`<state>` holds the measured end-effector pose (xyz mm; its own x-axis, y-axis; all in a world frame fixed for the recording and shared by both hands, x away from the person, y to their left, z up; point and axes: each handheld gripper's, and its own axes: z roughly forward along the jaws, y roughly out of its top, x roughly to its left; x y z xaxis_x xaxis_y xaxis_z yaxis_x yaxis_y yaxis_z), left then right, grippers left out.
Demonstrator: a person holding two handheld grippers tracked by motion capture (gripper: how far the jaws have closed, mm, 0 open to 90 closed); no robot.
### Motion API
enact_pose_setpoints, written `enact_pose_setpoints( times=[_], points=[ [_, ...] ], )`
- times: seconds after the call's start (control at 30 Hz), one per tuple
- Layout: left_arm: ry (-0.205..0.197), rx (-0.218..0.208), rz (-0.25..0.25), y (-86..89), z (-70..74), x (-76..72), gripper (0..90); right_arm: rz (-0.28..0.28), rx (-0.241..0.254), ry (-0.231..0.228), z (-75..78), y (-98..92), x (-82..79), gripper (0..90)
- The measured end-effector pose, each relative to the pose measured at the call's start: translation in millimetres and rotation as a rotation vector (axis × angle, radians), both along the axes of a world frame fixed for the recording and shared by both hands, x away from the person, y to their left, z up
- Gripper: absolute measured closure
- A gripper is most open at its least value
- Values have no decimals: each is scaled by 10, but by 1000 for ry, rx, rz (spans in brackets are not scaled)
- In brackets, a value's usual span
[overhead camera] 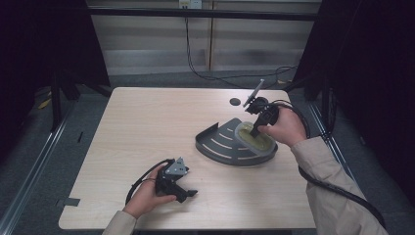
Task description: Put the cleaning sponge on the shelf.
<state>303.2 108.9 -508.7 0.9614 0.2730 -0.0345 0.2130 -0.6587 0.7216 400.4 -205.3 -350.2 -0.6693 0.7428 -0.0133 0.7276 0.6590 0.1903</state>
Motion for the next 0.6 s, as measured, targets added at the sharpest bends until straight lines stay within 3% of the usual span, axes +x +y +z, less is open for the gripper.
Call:
enact_pose_setpoints(
  times=[0.6],
  points=[
    [1, 0, -1, 0, 0, 0, 120, 26, -14, -9, -119, 17, 176, 720]
  ],
)
